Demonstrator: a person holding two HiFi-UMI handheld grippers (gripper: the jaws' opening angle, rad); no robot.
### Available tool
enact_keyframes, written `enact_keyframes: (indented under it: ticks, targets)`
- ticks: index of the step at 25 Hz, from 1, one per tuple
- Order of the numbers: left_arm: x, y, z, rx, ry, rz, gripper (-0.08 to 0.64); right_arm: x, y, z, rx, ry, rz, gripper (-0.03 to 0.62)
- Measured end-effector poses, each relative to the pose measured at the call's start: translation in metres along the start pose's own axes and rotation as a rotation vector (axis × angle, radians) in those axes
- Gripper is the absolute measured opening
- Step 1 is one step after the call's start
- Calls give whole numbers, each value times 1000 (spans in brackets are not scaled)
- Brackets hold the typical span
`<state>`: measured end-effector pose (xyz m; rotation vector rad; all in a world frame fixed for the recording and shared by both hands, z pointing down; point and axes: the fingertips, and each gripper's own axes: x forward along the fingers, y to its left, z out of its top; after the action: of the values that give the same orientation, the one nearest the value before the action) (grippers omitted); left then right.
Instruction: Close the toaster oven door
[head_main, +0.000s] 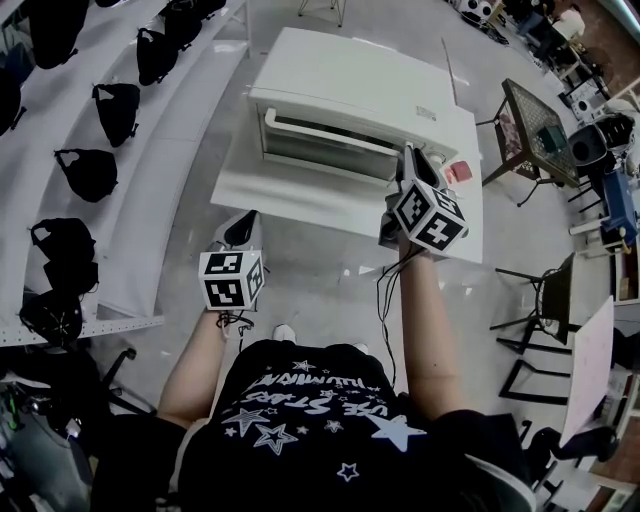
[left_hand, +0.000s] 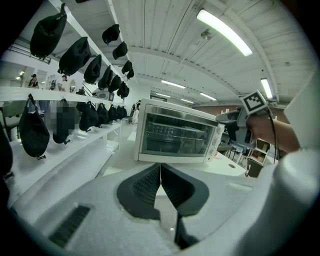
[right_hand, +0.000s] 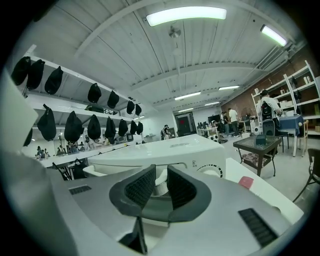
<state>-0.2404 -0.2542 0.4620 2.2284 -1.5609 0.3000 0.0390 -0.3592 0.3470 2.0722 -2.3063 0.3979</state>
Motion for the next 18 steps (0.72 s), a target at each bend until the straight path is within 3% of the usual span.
enact_keyframes:
  ticks: [4,18]
  targets:
    - [-1,0,6,-4,-12,7,21,-2,-1,0,43,-13,18,77]
    - [-23,-16,21,-66,-72,109,21,-27,-2,17,5,-10,125,75]
